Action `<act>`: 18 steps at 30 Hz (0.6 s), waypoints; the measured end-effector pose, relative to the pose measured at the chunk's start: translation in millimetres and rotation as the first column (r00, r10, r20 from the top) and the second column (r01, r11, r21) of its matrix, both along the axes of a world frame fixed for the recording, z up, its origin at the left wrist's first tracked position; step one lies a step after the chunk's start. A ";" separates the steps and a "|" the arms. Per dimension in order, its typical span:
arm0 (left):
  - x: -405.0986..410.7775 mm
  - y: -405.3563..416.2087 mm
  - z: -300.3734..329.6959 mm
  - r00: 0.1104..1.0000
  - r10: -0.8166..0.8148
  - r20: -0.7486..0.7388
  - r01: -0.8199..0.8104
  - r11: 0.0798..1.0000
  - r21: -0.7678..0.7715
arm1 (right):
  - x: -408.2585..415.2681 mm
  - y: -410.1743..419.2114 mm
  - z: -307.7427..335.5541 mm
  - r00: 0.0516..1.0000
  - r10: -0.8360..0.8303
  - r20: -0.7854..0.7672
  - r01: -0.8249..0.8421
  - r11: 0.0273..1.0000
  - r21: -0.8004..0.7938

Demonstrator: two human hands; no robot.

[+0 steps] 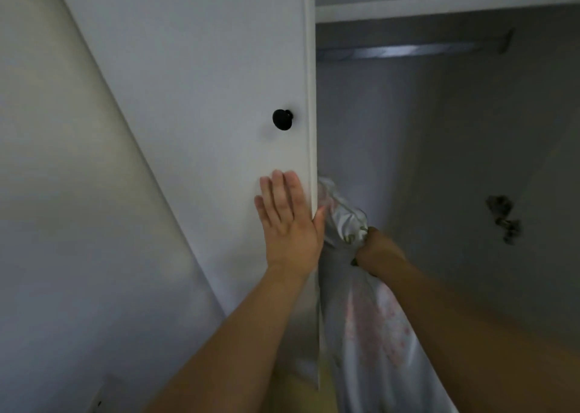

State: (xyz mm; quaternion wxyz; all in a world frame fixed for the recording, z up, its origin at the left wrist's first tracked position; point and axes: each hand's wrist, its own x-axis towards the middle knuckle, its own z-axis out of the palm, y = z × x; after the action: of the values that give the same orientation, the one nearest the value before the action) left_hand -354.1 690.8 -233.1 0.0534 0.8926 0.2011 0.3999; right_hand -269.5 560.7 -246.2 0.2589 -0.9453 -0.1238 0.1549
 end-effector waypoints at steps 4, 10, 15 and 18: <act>38.0 15.0 -7.1 1.000 -0.006 0.007 0.006 1.000 0.029 | 20.5 -7.1 2.8 0.993 -0.120 0.005 0.120 0.993 0.013; 76.6 46.1 -15.5 0.993 -0.091 -0.075 0.095 0.994 0.054 | 38.8 1.0 4.9 0.958 -0.287 -0.005 0.287 0.958 -0.003; 102.5 57.7 -15.4 0.989 -0.128 -0.076 0.130 0.991 0.023 | 48.8 13.5 1.9 0.928 -0.372 -0.008 0.371 0.928 -0.044; 112.9 62.9 -18.9 0.986 -0.158 -0.059 0.159 0.987 0.006 | 51.2 17.6 -3.2 0.913 -0.408 -0.014 0.406 0.912 -0.062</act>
State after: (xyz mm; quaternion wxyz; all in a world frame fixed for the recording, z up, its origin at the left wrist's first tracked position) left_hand -241.2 753.7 -252.0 0.0744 0.9173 0.1286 0.3695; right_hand -218.3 578.3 -249.4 0.2599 -0.9552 0.0837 0.1139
